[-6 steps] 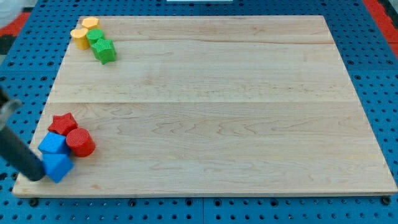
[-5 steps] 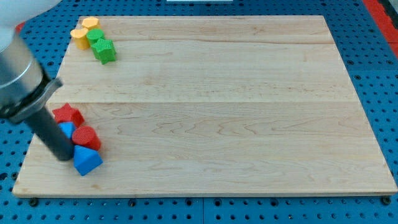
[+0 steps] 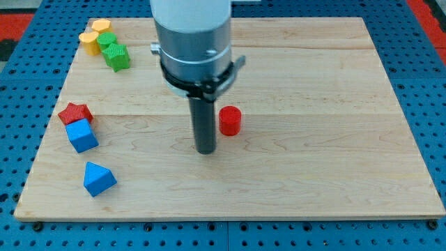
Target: Place the red circle in the center
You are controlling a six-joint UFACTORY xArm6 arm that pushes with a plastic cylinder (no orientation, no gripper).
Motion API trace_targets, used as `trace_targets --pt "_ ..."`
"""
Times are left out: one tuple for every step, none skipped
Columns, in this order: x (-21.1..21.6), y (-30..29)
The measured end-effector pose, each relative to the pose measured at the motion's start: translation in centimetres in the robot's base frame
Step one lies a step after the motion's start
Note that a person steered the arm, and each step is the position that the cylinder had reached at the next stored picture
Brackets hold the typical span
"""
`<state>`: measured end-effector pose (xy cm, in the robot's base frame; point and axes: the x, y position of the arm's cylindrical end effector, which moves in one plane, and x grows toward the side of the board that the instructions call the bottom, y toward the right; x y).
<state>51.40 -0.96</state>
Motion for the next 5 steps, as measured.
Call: trace_targets --pt "-4.5 2.3" --pt "-5.2 2.3" --pt "1.8 -2.6" --pt "7.1 -3.9" --pt "8.7 -12.7"
